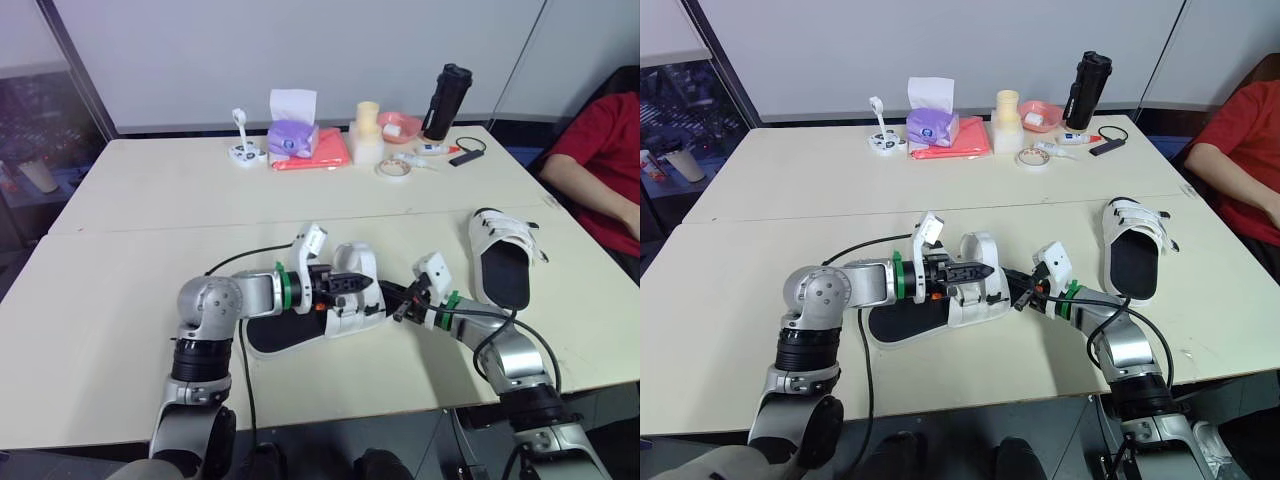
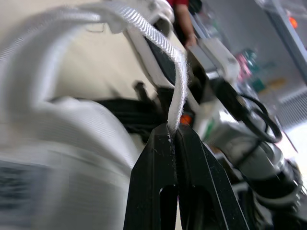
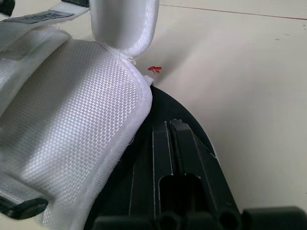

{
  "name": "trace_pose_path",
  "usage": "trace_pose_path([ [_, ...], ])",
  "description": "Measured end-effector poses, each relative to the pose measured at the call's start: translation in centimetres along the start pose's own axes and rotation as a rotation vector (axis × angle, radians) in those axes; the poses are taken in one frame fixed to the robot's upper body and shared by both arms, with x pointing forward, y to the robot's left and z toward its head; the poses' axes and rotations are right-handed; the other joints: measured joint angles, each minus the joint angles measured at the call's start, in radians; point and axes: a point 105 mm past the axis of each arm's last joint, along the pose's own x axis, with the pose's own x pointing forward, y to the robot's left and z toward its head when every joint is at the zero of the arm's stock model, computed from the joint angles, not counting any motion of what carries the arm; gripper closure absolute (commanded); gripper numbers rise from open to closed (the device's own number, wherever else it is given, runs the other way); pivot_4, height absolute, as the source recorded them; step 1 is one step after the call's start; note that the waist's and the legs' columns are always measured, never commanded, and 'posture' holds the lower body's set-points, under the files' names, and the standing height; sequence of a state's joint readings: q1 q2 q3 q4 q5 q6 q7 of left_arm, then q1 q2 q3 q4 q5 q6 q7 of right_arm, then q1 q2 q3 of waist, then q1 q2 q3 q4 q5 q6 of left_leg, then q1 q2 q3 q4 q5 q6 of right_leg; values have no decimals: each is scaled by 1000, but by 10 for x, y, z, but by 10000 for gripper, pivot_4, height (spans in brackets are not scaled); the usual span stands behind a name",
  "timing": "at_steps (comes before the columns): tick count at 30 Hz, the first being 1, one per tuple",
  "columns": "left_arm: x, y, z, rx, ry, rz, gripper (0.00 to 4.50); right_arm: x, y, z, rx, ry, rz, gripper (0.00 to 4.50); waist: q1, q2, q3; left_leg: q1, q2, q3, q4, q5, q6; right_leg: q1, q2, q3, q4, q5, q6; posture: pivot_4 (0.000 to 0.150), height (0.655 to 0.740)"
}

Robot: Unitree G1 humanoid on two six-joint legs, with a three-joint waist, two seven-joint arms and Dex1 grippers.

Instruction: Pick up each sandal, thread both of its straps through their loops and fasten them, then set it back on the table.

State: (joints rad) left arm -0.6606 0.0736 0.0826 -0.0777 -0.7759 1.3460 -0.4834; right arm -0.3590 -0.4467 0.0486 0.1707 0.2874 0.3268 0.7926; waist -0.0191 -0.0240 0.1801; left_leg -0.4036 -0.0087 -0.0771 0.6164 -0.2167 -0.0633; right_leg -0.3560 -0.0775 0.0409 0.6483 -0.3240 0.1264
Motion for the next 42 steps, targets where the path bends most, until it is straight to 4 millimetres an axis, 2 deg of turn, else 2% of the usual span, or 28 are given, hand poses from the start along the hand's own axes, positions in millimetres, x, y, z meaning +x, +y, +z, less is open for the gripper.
trace_pose_path([
  [9,6,3,-13,53,55,16,44062,-1,1,-3,4,3,-6,45000,2,0,0,0,0,0,0,0,0,0,0,0,0,0,0,1500,7400],
  [13,6,17,-16,149,74,104,44062,-2,1,-3,3,3,-10,45000,3,0,-1,0,0,0,-1,0,0,0,0,0,-1,0,0,1500,7400],
  [17,6,22,-16,215,78,140,44062,-2,1,-3,4,4,-11,45000,3,0,-1,0,0,0,-1,0,0,0,0,0,-1,0,0,1500,7400],
  [21,7,20,-16,242,79,130,44062,-2,1,-3,3,3,-10,45000,3,0,-1,0,0,0,-1,0,0,0,0,0,-1,0,0,1500,7400],
  [24,11,14,-16,192,49,90,44062,-1,1,-2,0,1,-10,45000,3,0,-1,0,0,0,-1,0,0,0,0,0,-1,0,0,1500,7400],
  [26,12,11,-16,145,24,77,38886,-1,1,-1,-1,0,-10,45000,3,0,-1,0,0,0,-1,0,0,0,-1,0,-1,0,0,1500,7400],
  [28,13,10,-14,121,8,73,31632,-1,1,-1,-1,1,-9,45000,2,0,-1,0,0,0,-1,0,0,0,0,0,-1,0,0,1500,7400],
  [33,10,7,-13,119,-8,70,6086,-1,1,-2,0,2,-9,45000,2,0,-1,0,0,0,-1,0,0,0,0,0,-1,0,0,1500,7400],
  [40,16,3,-11,122,-26,75,6086,-1,1,-1,-1,1,-9,45000,2,0,-1,0,0,0,-1,0,0,0,0,0,-1,0,0,1500,7400],
  [42,18,2,-11,123,-32,78,11338,-1,0,-1,-2,0,-9,45000,2,0,-1,0,0,0,-1,0,0,0,0,0,-1,0,0,1500,7400],
])
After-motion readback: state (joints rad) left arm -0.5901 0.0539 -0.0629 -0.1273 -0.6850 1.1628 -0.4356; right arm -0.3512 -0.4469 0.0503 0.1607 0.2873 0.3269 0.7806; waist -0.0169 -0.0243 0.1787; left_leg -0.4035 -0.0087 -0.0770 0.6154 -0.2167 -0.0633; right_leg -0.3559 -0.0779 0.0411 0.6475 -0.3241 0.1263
